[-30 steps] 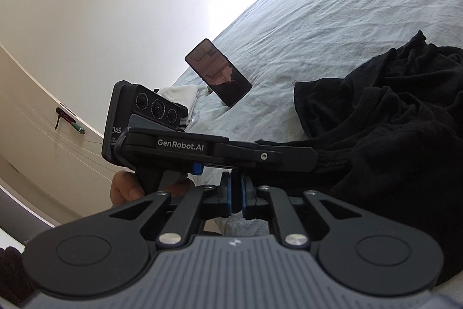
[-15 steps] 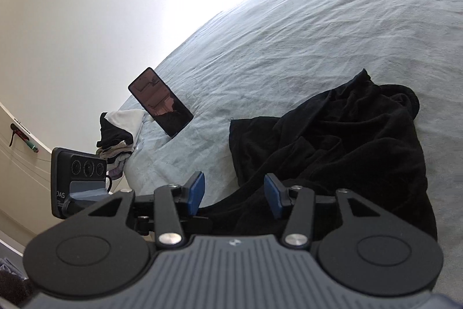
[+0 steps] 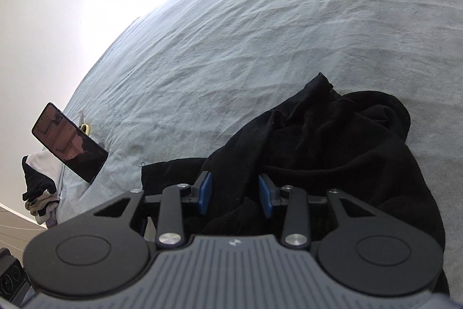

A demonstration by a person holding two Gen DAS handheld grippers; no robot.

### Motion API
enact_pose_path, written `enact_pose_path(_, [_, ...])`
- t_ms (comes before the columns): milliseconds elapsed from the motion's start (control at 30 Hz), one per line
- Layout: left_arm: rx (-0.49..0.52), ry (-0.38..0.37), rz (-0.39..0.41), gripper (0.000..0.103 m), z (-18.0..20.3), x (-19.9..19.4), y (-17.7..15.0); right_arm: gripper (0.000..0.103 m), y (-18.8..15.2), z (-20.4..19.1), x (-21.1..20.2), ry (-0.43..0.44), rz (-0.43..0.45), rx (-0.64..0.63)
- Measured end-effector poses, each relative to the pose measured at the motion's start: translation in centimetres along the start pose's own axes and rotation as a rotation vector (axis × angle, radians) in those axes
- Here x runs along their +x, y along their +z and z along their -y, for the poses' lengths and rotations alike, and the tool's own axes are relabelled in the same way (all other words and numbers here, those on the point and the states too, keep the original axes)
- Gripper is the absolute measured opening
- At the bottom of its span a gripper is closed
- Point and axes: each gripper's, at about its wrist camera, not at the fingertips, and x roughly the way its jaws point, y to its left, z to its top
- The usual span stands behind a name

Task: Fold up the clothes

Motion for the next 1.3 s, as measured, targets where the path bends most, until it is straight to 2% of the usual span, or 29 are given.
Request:
enact_pose_path(33, [0.007, 0.016, 0.005, 0.051, 0.1, 0.0, -0.1, 0.007, 0.0, -0.1, 0.2, -0.009, 0.01, 0.008])
enact_pose_path(67, [0.02, 0.044, 0.009, 0.032, 0.2, 0.0, -0.2, 0.004, -0.1, -0.2, 0.0, -0.011, 0.027, 0.018])
enact_pose_path(133, [0.054, 0.105, 0.011, 0.008, 0.3, -0.1, -0.3, 0.004, 0.0, -0.2, -0.9, -0.017, 0.074, 0.039])
enact_pose_path(233, [0.064, 0.12, 0.031, 0.006, 0.0, -0.5, -0.2, 0.004, 0.6, 0.3, -3.0, -0.044, 0.14, 0.07])
enact_pose_path(367, [0.049, 0.175, 0.085, 0.006, -0.1, -1.4, 0.2, 0.004, 1.6, 1.6, -7.7, -0.092, 0.269, 0.113])
enact_pose_path(467, [0.012, 0.208, 0.154, 0.006, -0.3, -2.5, 0.4, 0.004, 1.8, 2.9, -11.6, -0.11, 0.358, 0.147])
enact_pose_path(600, [-0.028, 0.228, 0.239, 0.006, -0.6, -4.0, 0.8, 0.004, 1.4, 4.4, -16.2, -0.143, 0.439, 0.184])
enact_pose_path(667, [-0.048, 0.226, 0.248, 0.006, -0.7, -4.0, 1.0, 0.004, 1.1, 5.2, -18.2, -0.165, 0.467, 0.199])
enact_pose_path(800, [-0.049, 0.245, 0.248, 0.006, 0.0, -2.9, 1.2, 0.004, 0.5, 6.8, -20.2, -0.23, 0.457, 0.218])
enact_pose_path(1000, [-0.061, 0.255, 0.217, 0.007, 0.5, -1.6, 1.5, 0.004, -2.2, 10.1, -18.8, -0.302, 0.403, 0.227])
enact_pose_path(1033, [-0.067, 0.252, 0.209, 0.011, 0.3, -1.5, 1.4, 0.004, -2.6, 10.6, -18.3, -0.306, 0.392, 0.234])
enact_pose_path(1100, [-0.08, 0.248, 0.192, 0.024, 0.0, -1.5, 1.4, 0.005, -3.7, 11.6, -17.5, -0.306, 0.369, 0.249])
enact_pose_path(1133, [-0.087, 0.246, 0.184, 0.037, -0.1, -1.5, 1.4, 0.005, -4.0, 11.9, -17.1, -0.303, 0.361, 0.256])
enact_pose_path(1167, [-0.093, 0.243, 0.175, 0.045, -0.3, -1.5, 1.4, 0.008, -4.3, 12.1, -16.8, -0.299, 0.354, 0.265])
enact_pose_path(1200, [-0.1, 0.241, 0.167, 0.046, -0.5, -1.4, 1.4, 0.014, -4.7, 12.3, -16.5, -0.291, 0.347, 0.277])
enact_pose_path(1300, [-0.13, 0.209, 0.145, 0.048, -1.3, -1.6, 1.1, 0.015, -5.3, 12.8, -15.7, -0.262, 0.333, 0.289])
